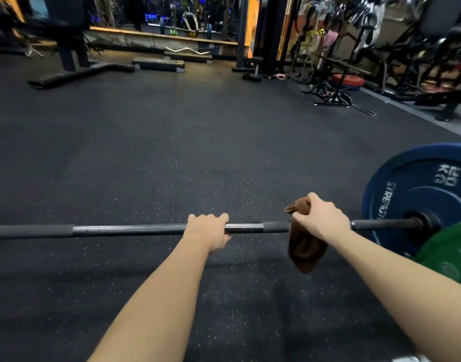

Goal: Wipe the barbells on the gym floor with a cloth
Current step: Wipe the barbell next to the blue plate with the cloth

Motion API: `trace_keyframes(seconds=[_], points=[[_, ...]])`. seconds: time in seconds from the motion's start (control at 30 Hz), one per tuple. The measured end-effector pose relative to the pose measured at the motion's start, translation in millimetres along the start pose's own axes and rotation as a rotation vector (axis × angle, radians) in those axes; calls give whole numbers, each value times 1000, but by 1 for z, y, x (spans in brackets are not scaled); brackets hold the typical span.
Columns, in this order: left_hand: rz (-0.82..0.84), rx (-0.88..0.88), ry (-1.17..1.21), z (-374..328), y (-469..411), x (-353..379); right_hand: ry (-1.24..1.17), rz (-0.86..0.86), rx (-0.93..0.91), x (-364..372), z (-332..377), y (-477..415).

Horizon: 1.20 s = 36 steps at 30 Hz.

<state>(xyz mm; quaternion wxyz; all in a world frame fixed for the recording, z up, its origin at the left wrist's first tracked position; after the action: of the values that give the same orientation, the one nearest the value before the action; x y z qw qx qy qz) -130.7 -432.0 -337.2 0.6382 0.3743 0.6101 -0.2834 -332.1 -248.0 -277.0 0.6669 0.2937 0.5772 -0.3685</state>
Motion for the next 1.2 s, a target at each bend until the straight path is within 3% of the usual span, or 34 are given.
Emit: trace_keyframes(seconds=[0.13, 0.3, 0.57, 0.87, 1.2], points=[[-21, 1, 2, 1, 0, 1, 59, -67, 28, 1, -11, -1], [-11, 0, -5, 1, -1, 0, 113, -42, -74, 7, 27, 0], [23, -16, -16, -1, -2, -1, -105, 33, -292, 22, 75, 31], [107, -41, -22, -2, 1, -2, -88, -19, -82, 5, -8, 12], [87, -162, -107, -10, 3, -3, 36, -36, -176, 16, -6, 11]])
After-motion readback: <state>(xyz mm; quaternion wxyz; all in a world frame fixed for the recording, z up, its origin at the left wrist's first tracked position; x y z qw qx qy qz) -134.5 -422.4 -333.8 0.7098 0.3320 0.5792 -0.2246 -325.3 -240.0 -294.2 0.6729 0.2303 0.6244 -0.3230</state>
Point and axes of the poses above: each hand's wrist, its own y-axis away from the middle knuckle, its own x-axis out of the palm, z = x × y, the point moved 5 cm from there along -y, towards the middle knuckle, and after that the axes turned 3 degrees about -z, right-handed, at the moved point
